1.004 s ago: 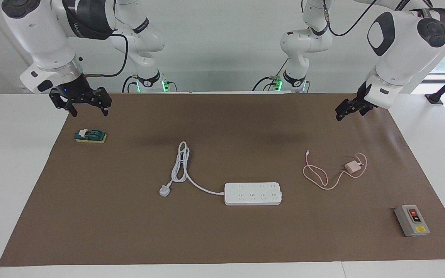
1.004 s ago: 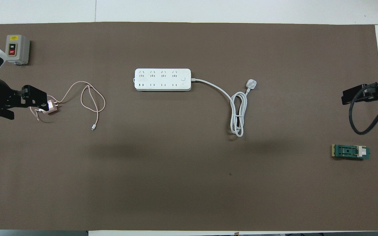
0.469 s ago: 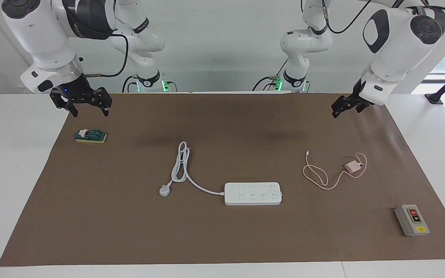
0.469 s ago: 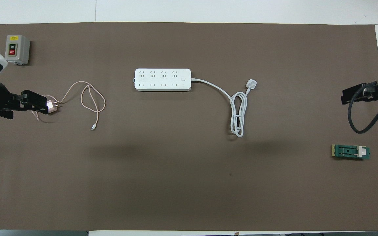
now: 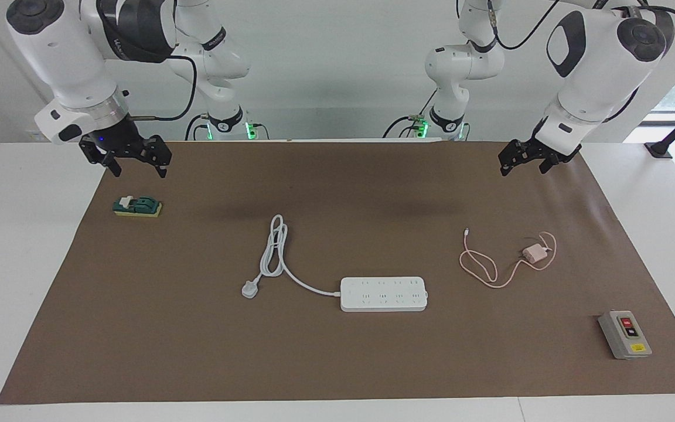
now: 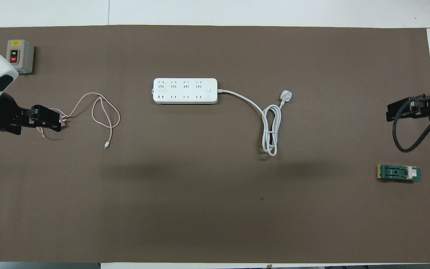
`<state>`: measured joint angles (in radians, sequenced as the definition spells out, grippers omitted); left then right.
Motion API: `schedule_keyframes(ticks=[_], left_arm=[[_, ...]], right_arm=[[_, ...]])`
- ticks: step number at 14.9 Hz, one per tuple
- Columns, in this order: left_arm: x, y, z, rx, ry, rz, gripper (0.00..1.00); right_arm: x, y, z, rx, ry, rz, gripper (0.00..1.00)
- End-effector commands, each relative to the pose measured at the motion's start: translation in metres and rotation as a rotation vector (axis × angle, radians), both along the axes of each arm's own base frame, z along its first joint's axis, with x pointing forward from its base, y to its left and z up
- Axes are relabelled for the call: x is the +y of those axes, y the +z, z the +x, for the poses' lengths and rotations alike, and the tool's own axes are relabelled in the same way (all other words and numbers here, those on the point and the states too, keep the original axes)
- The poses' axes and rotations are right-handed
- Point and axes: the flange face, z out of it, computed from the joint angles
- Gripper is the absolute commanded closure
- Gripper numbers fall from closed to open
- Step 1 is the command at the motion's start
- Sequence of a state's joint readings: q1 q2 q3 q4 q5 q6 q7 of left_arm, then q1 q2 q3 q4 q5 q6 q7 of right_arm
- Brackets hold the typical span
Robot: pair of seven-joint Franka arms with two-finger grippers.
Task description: Unplug charger and place it aside
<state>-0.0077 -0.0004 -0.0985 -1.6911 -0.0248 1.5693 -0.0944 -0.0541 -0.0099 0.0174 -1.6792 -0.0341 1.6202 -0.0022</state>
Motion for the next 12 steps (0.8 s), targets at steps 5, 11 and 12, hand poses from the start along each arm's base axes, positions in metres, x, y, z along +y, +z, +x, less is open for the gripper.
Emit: schedule_keyframes(ticks=[5,11,12], left_arm=[[-0.003,0.001,0.002,0.009,-0.021,-0.003,0.0],[0.005,0.007,0.01,0.001,-0.021,-0.005,0.0],[0.006,0.011,0.01,-0.005,-0.019,-0.007,0.0]], right_arm=[[0.003,-0.001,-0.012,0.006,-0.027,0.026,0.0],[0.006,0.002,-0.011,0.0,-0.025,0.024,0.0],[0.006,0.002,-0.011,0.0,-0.025,0.024,0.0]])
